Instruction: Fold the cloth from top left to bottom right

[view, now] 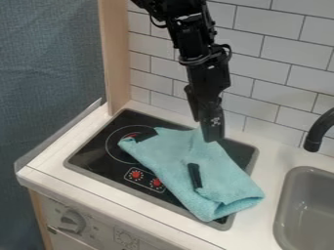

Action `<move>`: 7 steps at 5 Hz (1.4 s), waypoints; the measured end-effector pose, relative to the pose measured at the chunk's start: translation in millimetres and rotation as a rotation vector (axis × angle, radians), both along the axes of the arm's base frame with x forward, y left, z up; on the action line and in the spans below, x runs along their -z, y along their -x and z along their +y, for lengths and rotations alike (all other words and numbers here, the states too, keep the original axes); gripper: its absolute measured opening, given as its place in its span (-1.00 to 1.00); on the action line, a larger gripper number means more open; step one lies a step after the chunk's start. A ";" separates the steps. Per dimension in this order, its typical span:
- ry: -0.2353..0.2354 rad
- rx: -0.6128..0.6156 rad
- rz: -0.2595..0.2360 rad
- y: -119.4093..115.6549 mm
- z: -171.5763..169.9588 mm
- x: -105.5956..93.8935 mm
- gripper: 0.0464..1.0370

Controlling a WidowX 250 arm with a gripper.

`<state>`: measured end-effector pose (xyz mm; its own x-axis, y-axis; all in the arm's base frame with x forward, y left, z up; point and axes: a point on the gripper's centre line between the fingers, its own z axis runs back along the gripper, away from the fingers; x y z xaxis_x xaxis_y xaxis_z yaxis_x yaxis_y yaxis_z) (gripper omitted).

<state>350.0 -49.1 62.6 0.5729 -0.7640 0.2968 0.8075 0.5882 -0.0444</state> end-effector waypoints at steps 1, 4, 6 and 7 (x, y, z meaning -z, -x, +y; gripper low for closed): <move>0.000 -0.004 0.034 3.7 -0.5 9.9 0.92; -0.019 -0.297 0.077 -31.5 76.2 19.4 0.92; -0.107 -0.473 0.073 -51.0 122.2 31.1 0.92; -0.148 -0.551 0.132 -51.1 130.4 47.5 0.92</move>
<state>401.2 81.3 15.1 0.9224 -0.3705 0.1091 0.3737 0.9275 -0.0093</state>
